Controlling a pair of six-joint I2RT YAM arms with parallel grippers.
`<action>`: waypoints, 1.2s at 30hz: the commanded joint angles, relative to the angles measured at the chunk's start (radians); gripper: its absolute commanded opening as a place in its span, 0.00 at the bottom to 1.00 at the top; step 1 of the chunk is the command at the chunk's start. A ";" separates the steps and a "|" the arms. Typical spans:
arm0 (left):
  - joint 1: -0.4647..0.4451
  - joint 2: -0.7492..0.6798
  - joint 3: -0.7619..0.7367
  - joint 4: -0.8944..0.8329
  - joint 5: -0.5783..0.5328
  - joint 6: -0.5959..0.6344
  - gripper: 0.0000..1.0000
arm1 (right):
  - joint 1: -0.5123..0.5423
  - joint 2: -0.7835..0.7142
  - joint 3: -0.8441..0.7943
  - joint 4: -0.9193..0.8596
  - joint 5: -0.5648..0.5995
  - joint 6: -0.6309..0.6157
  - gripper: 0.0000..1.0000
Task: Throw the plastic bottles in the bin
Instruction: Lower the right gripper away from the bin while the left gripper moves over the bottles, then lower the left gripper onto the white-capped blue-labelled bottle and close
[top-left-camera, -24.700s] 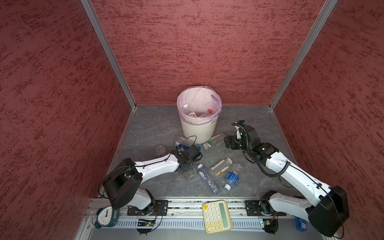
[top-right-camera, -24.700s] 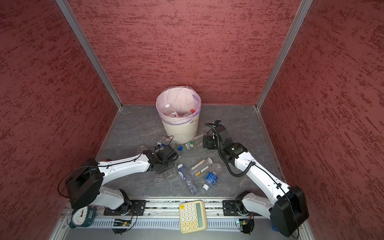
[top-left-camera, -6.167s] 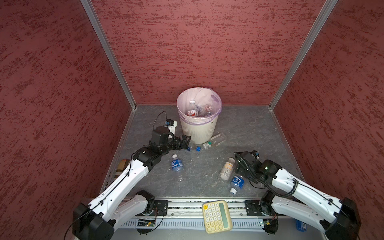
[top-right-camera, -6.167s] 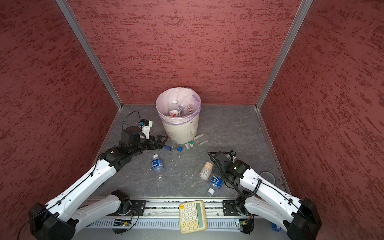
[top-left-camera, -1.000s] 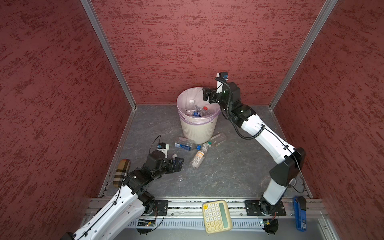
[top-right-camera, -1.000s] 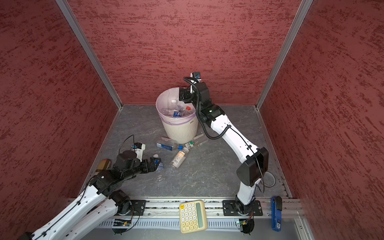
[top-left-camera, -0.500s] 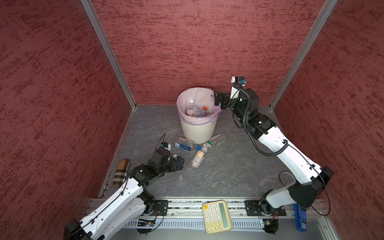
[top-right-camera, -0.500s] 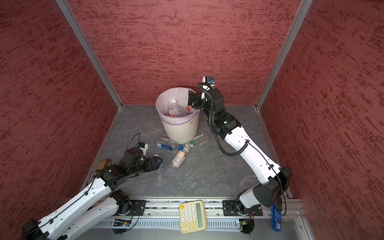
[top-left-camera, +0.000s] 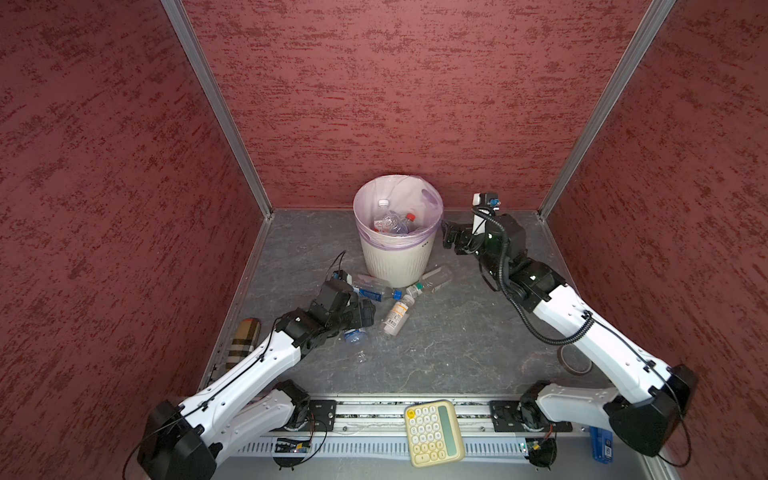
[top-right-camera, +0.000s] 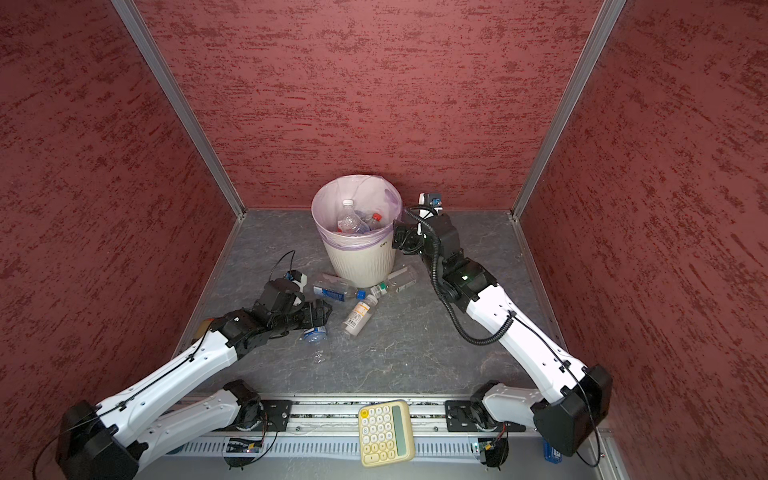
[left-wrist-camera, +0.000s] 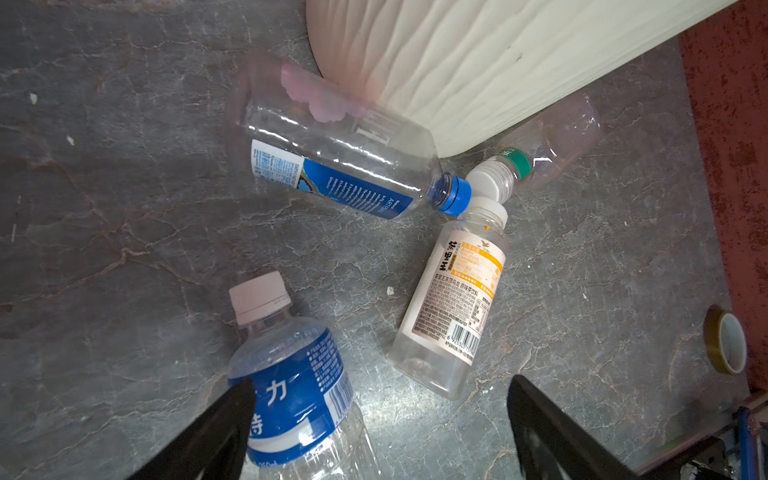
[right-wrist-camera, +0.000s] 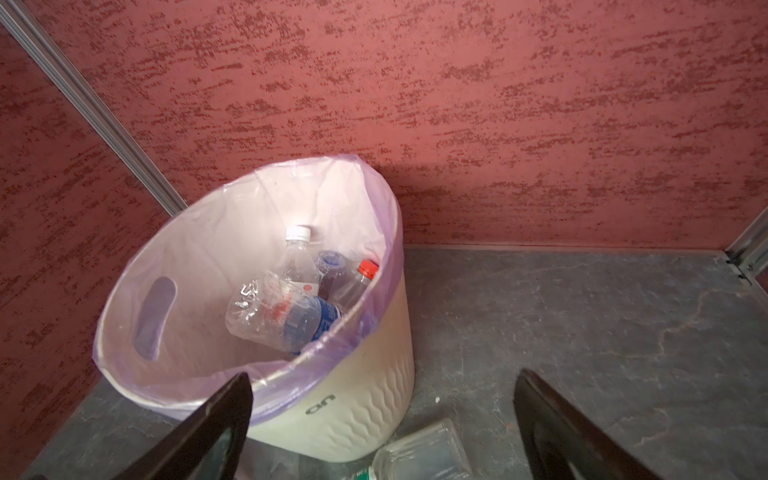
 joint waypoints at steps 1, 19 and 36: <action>-0.013 0.030 0.039 0.038 0.012 0.034 0.93 | -0.011 -0.042 -0.048 0.003 0.008 0.036 0.98; -0.114 0.131 0.061 -0.132 -0.185 -0.311 0.83 | -0.019 -0.116 -0.288 -0.034 -0.071 0.112 0.93; -0.169 0.163 0.011 -0.188 -0.221 -0.440 0.84 | -0.022 -0.056 -0.351 -0.021 -0.134 0.180 0.90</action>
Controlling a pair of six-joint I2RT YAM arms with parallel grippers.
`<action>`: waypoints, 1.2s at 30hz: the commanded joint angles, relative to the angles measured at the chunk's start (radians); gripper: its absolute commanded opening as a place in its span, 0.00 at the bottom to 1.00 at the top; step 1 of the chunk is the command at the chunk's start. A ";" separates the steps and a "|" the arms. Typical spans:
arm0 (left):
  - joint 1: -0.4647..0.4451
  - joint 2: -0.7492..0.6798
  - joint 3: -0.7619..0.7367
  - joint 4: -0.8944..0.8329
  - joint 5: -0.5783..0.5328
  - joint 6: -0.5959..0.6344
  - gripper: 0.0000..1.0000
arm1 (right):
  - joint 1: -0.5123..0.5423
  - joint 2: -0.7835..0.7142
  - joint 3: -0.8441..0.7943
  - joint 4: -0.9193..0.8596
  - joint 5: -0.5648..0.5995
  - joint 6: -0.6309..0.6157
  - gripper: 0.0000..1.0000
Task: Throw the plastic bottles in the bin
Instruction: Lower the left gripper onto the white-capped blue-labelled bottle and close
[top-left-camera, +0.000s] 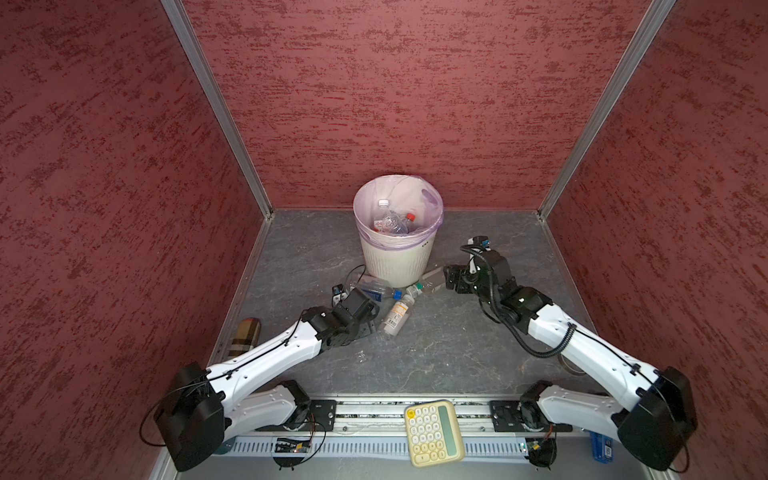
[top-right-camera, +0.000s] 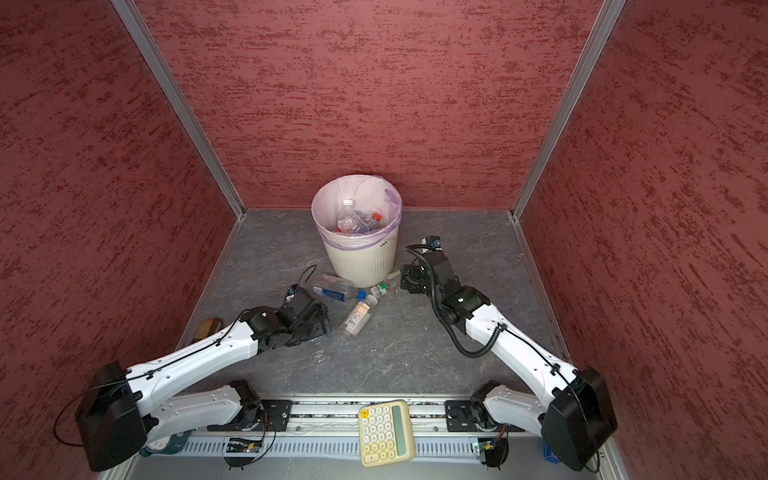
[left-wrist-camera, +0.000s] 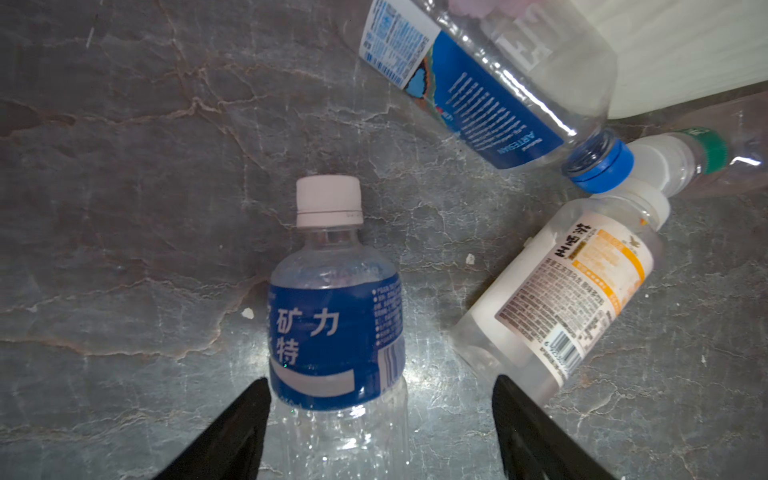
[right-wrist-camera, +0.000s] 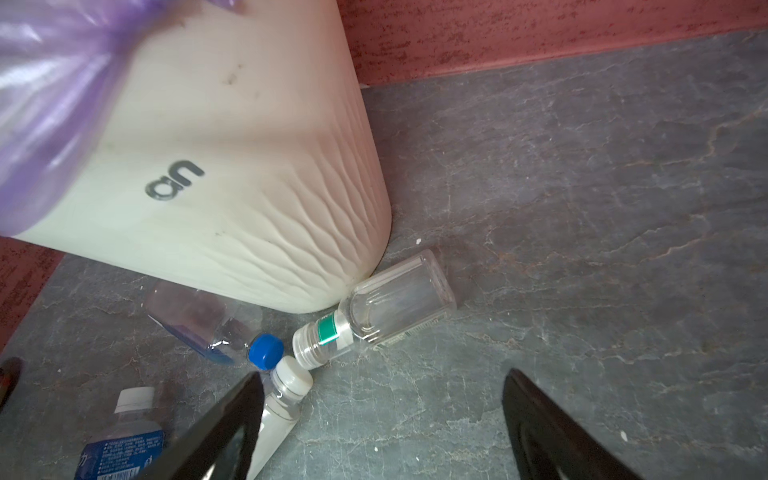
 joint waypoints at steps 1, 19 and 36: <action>-0.003 0.010 -0.012 -0.015 -0.016 -0.029 0.84 | -0.008 -0.002 -0.013 0.018 -0.025 0.031 0.90; 0.003 0.138 -0.038 0.037 0.053 -0.031 0.83 | -0.012 -0.005 -0.046 0.043 -0.050 0.053 0.82; 0.013 0.191 -0.053 0.076 0.098 -0.019 0.71 | -0.014 0.001 -0.055 0.058 -0.058 0.057 0.65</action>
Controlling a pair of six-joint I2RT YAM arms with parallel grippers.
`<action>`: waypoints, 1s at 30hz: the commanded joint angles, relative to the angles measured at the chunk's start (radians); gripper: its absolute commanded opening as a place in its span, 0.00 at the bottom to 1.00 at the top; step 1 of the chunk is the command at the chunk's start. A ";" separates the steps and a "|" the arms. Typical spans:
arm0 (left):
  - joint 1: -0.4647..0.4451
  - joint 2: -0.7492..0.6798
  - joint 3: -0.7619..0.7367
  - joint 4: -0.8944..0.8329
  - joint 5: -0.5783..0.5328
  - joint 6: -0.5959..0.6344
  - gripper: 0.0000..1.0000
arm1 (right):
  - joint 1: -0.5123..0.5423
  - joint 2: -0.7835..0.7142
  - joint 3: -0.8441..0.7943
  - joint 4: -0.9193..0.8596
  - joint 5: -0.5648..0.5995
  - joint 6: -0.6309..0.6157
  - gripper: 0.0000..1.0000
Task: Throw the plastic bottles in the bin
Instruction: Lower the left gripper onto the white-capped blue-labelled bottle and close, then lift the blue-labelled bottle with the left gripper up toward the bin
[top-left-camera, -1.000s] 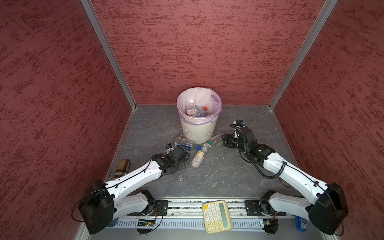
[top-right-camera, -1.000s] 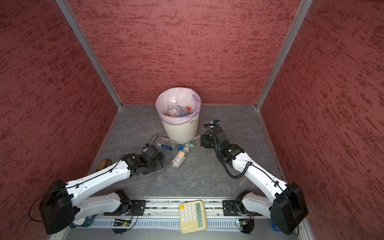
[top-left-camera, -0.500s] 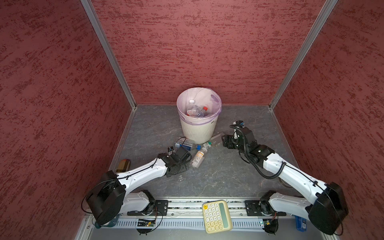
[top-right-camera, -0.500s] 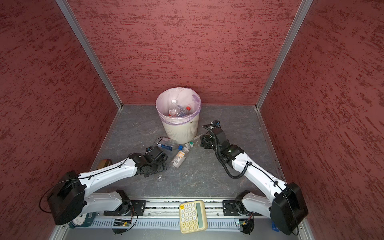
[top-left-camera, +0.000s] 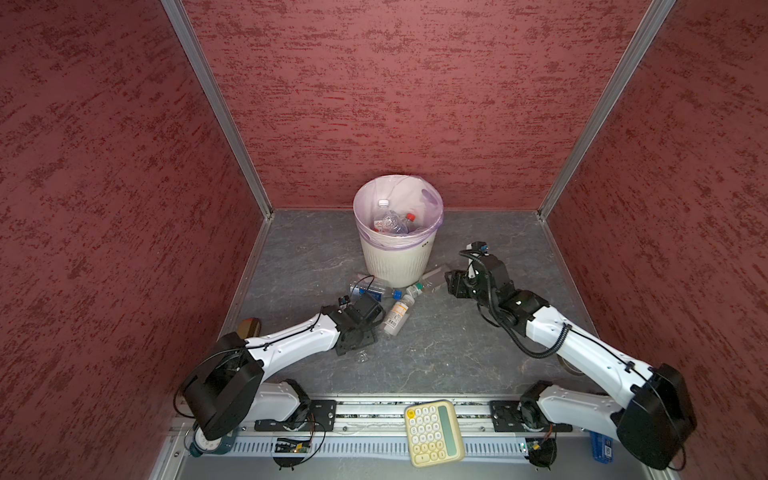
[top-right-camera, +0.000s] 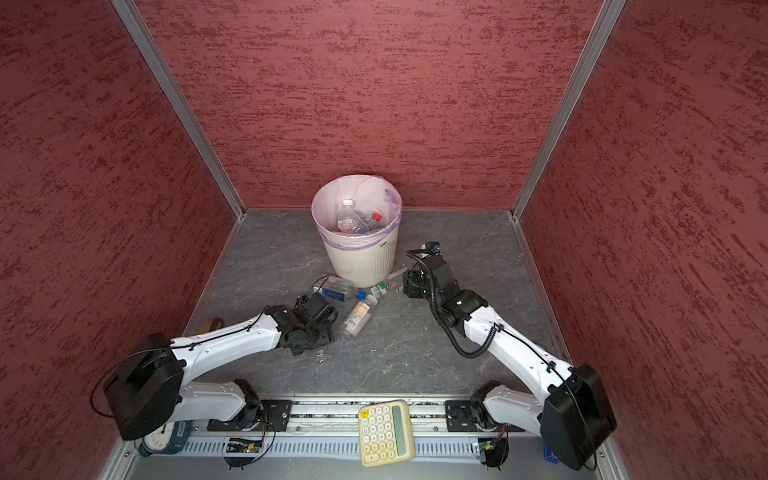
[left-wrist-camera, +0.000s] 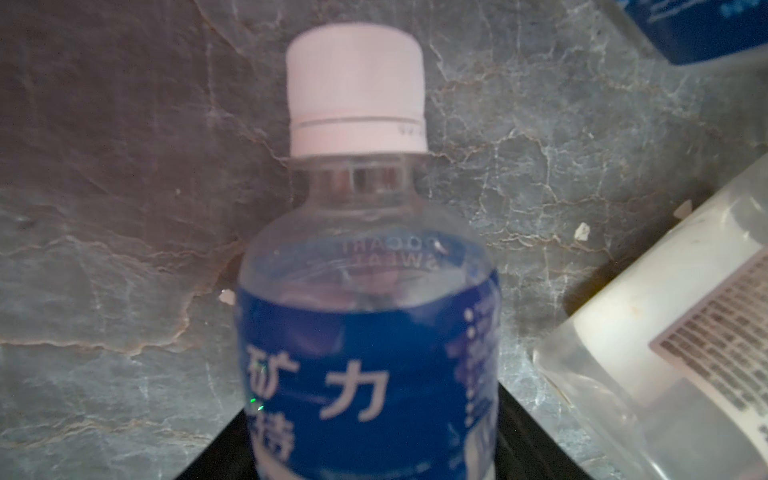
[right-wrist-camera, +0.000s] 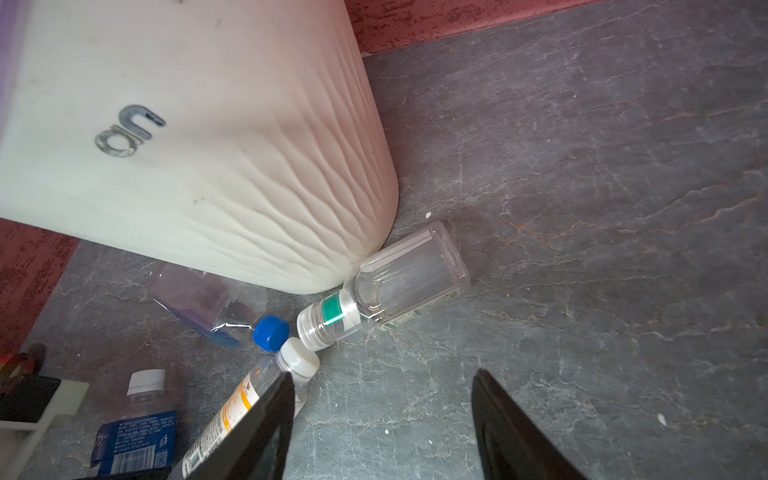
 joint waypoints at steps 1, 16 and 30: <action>0.005 0.001 -0.011 0.016 0.007 0.003 0.69 | -0.009 -0.001 -0.008 0.026 -0.009 0.011 0.65; 0.009 -0.117 -0.011 0.031 -0.036 0.040 0.47 | -0.009 -0.012 -0.008 0.025 -0.016 0.023 0.61; 0.046 -0.345 -0.001 0.004 -0.119 0.142 0.41 | -0.010 -0.016 -0.006 0.015 -0.015 0.022 0.59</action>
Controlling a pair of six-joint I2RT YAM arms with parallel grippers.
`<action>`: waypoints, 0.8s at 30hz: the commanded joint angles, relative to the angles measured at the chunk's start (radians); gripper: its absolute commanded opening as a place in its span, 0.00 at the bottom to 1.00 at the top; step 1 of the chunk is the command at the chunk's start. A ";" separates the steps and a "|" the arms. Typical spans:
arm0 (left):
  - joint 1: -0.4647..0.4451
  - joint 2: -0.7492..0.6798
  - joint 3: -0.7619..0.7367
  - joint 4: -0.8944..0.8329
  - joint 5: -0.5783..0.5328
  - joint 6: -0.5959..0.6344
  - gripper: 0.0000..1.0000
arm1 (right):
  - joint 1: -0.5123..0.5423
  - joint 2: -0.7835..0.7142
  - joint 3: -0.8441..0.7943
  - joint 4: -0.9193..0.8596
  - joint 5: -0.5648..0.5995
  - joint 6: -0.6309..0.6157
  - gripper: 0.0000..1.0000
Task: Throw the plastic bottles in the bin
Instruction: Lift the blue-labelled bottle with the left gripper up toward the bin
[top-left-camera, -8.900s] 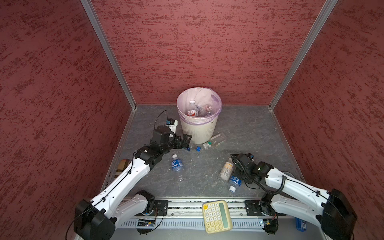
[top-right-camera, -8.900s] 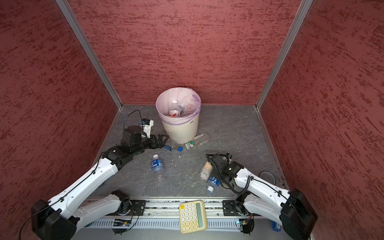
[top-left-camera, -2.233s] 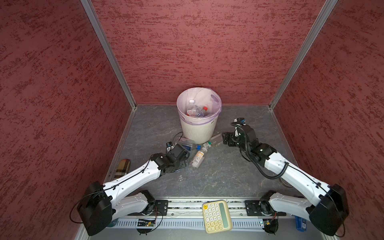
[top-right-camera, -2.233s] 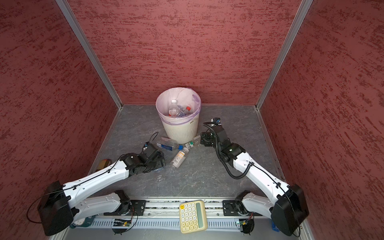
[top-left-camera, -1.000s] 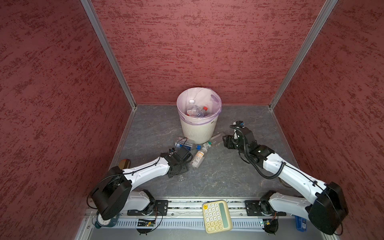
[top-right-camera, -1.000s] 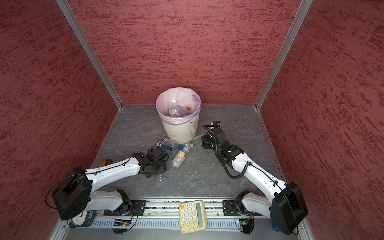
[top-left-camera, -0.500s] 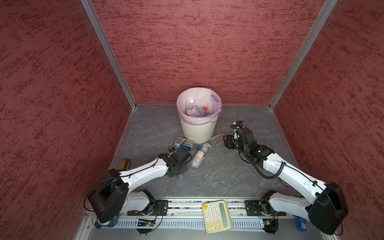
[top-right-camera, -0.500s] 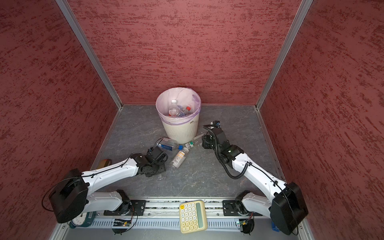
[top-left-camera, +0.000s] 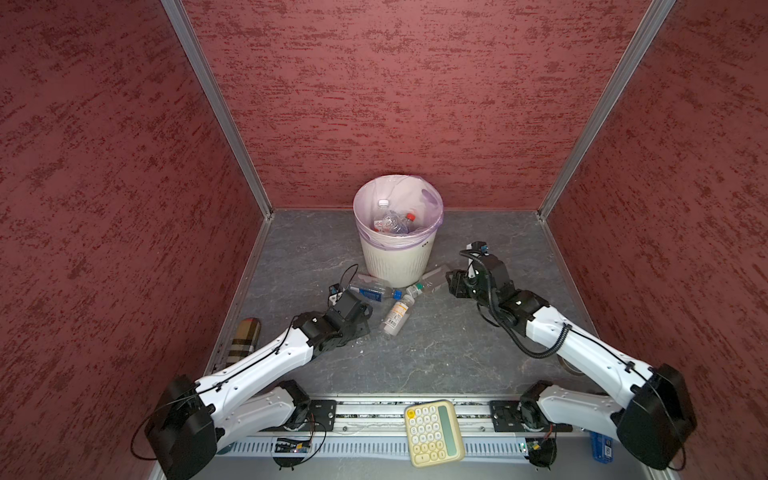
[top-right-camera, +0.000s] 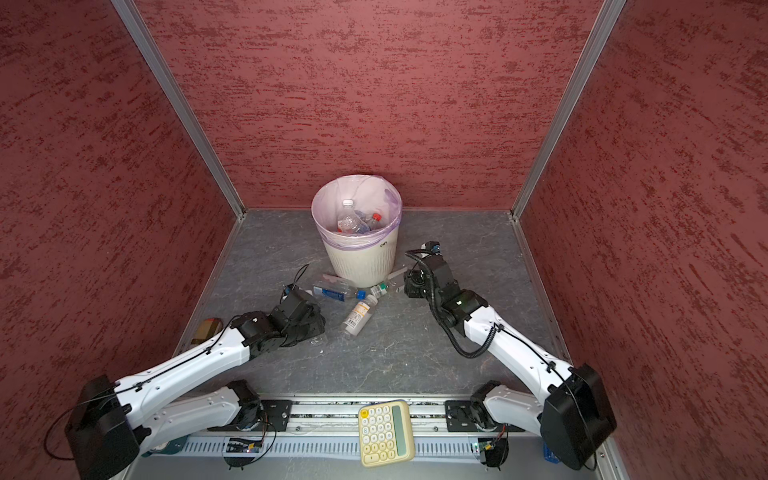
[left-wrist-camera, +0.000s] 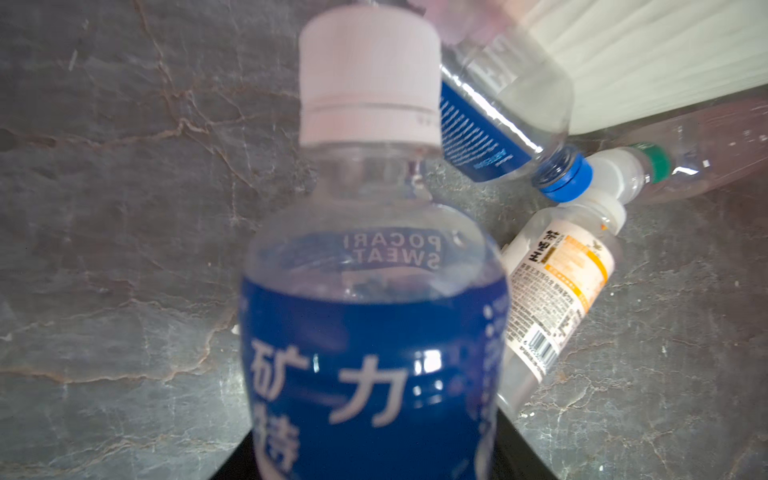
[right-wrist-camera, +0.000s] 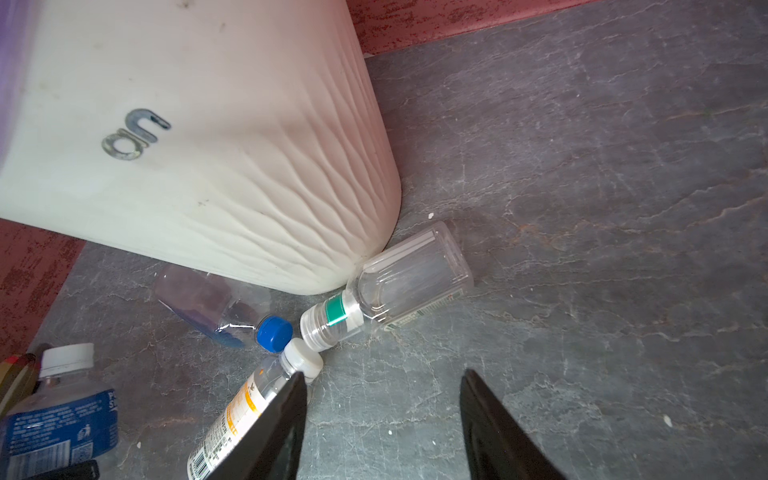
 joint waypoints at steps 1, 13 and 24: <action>0.018 -0.062 0.009 -0.007 -0.046 0.067 0.41 | -0.010 -0.015 -0.005 0.009 -0.012 0.014 0.59; 0.068 -0.217 0.048 0.002 -0.064 0.190 0.43 | -0.009 0.002 0.015 0.007 -0.015 0.010 0.59; 0.078 -0.271 0.088 0.025 -0.056 0.254 0.44 | -0.010 0.015 0.017 0.010 -0.018 0.011 0.59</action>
